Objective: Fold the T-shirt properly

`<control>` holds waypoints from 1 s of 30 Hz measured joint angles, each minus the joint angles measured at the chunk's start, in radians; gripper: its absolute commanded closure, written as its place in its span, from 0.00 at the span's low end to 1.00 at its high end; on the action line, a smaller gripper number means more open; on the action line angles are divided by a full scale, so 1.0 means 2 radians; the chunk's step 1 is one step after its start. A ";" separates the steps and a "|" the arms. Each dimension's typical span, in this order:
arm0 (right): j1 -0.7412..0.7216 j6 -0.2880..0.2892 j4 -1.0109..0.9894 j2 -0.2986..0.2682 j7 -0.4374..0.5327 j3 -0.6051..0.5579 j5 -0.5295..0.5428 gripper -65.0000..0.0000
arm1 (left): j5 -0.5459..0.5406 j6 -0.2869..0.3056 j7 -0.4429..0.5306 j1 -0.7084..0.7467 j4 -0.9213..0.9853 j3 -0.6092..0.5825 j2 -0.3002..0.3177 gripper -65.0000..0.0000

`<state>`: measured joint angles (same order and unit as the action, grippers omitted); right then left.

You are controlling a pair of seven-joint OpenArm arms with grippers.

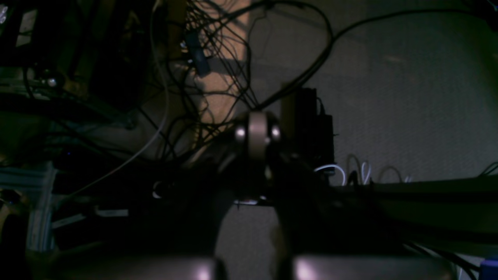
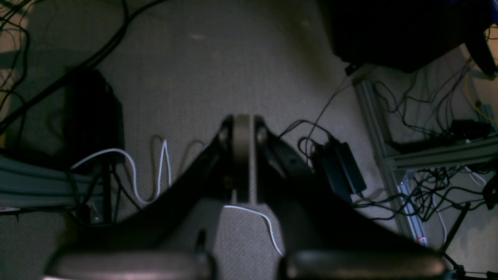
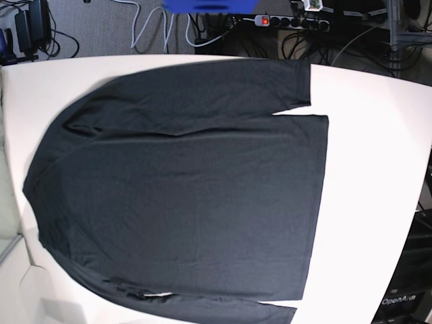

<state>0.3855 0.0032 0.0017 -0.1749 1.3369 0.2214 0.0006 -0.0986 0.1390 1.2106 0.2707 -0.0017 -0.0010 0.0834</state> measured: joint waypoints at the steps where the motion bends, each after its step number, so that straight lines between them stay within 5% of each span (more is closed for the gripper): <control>1: 0.000 0.000 0.000 0.000 0.000 0.000 0.000 1.00 | 0.000 0.000 0.000 0.000 0.000 0.000 0.000 1.00; 5: 0.000 0.000 0.000 -0.007 0.002 -0.001 -0.001 1.00 | -0.002 0.000 0.049 0.011 -0.004 0.000 -0.011 1.00; 10: 0.000 0.000 0.000 -0.011 0.002 -0.001 -0.002 1.00 | 0.000 0.000 0.036 0.044 -0.039 0.000 -0.023 1.00; 17: 0.062 0.000 0.120 -0.007 0.004 -0.001 -0.001 1.00 | -0.013 -0.005 0.030 0.149 -0.232 0.000 -0.014 1.00; 24: 0.130 0.001 0.250 0.019 0.000 -0.001 -0.002 1.00 | -0.068 -0.004 -0.139 0.256 -0.492 -0.001 0.032 1.00; 30: 0.163 0.001 0.324 0.027 -0.001 0.002 -0.002 1.00 | -0.095 -0.004 -0.220 0.299 -0.641 0.000 0.072 1.00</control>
<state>0.7120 0.0055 0.6491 -0.1215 1.3357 0.2245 -0.0029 -0.2886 0.1303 0.7704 0.8680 -1.2835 -0.0010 0.2268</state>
